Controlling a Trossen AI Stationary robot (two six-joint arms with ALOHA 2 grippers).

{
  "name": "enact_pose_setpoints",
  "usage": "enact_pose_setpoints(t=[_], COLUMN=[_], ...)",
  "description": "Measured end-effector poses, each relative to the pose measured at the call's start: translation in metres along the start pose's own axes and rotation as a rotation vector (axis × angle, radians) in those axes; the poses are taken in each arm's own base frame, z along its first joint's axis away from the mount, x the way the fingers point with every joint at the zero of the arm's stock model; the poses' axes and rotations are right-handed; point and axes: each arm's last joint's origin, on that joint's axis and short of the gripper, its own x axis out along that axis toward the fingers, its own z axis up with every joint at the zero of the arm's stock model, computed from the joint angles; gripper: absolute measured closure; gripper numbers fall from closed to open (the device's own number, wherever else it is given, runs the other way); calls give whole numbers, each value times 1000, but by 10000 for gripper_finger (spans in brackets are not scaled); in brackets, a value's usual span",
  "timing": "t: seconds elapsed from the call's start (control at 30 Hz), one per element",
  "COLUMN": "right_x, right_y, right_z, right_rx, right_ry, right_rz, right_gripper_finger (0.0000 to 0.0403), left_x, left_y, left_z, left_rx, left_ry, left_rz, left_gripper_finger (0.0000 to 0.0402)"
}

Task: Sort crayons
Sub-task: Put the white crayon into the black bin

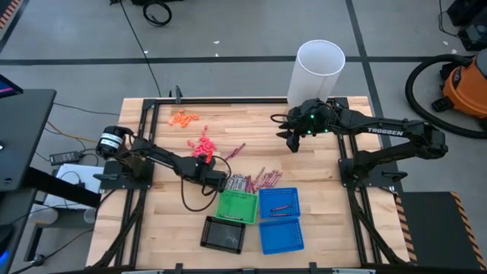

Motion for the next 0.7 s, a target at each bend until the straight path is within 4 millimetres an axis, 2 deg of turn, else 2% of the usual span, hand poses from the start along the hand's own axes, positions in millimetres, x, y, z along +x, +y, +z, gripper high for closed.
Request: enact_pose_setpoints(t=[0.17,0.4,0.57,0.7], right_x=[0,0,0,0], right_y=[0,0,1,1], right_z=[0,0,-1,-3], right_rx=[0,0,1,3], right_ry=[-2,-2,9,34], right_rz=[9,15,32,39], right_gripper_finger=[234,234,234,234], left_x=[1,2,-2,-17], left_y=[3,5,4,3], left_z=[-2,-4,-3,-1], left_rx=[85,101,124,158], left_ry=[44,77,77,77], left_rz=[3,4,-22,-121], left_gripper_finger=[289,386,390,391])
